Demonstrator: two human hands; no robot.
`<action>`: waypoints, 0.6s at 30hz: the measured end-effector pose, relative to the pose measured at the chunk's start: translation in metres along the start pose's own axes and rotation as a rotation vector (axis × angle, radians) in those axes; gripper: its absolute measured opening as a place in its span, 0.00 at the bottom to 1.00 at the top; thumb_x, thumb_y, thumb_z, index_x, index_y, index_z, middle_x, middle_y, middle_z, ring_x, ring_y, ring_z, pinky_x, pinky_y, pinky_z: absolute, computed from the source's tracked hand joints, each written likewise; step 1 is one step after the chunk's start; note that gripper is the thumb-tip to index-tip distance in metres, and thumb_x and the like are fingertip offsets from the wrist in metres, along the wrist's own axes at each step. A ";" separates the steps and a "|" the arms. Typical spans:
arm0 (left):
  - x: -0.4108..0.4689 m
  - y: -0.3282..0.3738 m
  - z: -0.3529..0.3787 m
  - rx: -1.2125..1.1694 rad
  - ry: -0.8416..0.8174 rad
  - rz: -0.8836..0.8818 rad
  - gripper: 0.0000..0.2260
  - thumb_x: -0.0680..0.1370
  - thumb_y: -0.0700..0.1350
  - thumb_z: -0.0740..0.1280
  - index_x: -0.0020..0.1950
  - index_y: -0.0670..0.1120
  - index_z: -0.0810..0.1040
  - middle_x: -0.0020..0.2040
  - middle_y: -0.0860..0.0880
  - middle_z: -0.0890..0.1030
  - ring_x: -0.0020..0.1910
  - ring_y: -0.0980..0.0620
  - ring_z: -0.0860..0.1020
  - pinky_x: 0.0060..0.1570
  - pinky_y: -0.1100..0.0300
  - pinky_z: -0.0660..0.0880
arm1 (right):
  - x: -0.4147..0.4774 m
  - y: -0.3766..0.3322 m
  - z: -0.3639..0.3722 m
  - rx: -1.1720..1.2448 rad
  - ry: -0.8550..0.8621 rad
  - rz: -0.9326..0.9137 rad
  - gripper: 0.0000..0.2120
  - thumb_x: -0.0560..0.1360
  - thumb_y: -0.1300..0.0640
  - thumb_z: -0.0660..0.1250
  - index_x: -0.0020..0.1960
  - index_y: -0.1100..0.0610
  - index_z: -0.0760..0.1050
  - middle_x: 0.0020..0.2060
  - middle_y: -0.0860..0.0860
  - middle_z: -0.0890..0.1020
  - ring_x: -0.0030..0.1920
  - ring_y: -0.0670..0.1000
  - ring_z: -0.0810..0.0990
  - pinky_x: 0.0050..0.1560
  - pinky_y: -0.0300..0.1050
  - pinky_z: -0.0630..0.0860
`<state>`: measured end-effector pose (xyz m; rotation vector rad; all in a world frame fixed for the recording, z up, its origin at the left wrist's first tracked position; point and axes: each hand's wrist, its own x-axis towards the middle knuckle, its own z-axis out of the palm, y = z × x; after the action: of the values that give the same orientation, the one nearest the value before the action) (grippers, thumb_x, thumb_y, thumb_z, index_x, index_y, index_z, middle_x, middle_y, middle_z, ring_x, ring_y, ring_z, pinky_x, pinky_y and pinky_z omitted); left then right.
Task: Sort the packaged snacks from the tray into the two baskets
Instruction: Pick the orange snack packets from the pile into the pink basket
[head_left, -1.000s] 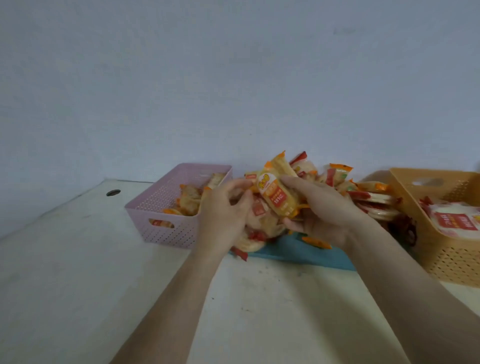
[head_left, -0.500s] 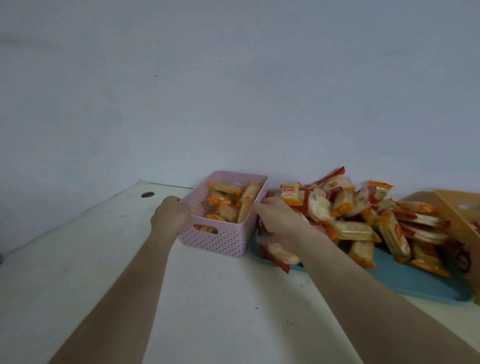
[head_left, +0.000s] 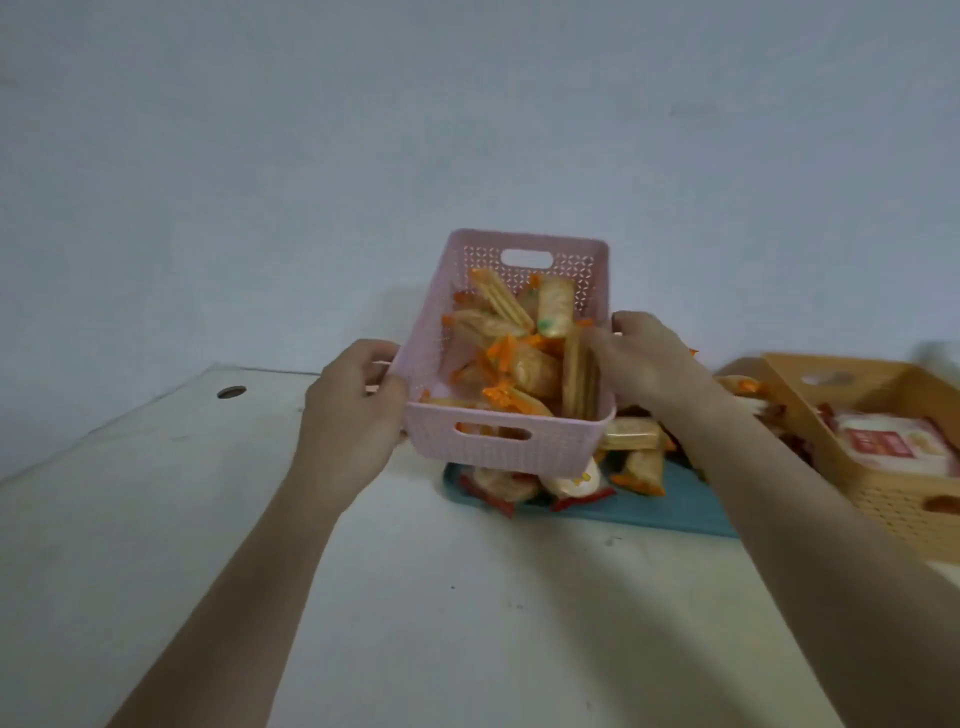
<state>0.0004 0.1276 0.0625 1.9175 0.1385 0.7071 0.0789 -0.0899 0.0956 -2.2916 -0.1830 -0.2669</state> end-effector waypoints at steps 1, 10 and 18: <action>-0.007 0.003 0.008 -0.059 -0.114 -0.051 0.07 0.78 0.39 0.62 0.51 0.49 0.76 0.51 0.46 0.81 0.46 0.49 0.82 0.42 0.48 0.82 | -0.002 0.011 -0.014 -0.050 0.030 0.010 0.14 0.78 0.49 0.58 0.44 0.58 0.76 0.45 0.57 0.81 0.47 0.58 0.79 0.48 0.50 0.75; -0.027 -0.032 0.092 0.074 -0.674 -0.139 0.14 0.78 0.37 0.62 0.58 0.47 0.81 0.53 0.48 0.84 0.53 0.47 0.81 0.57 0.51 0.77 | -0.060 0.118 -0.067 -0.221 0.123 0.081 0.12 0.79 0.54 0.57 0.51 0.60 0.76 0.50 0.58 0.82 0.52 0.62 0.79 0.48 0.53 0.74; -0.025 -0.047 0.129 0.406 -0.637 0.043 0.02 0.79 0.41 0.65 0.48 0.46 0.76 0.47 0.44 0.81 0.50 0.43 0.79 0.49 0.54 0.75 | -0.076 0.117 -0.066 -0.161 0.100 0.055 0.13 0.79 0.57 0.57 0.62 0.59 0.65 0.55 0.58 0.78 0.55 0.61 0.76 0.50 0.53 0.72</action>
<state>0.0586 0.0362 -0.0252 2.4489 -0.1729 0.0645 0.0219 -0.2199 0.0362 -2.4320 -0.0484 -0.3786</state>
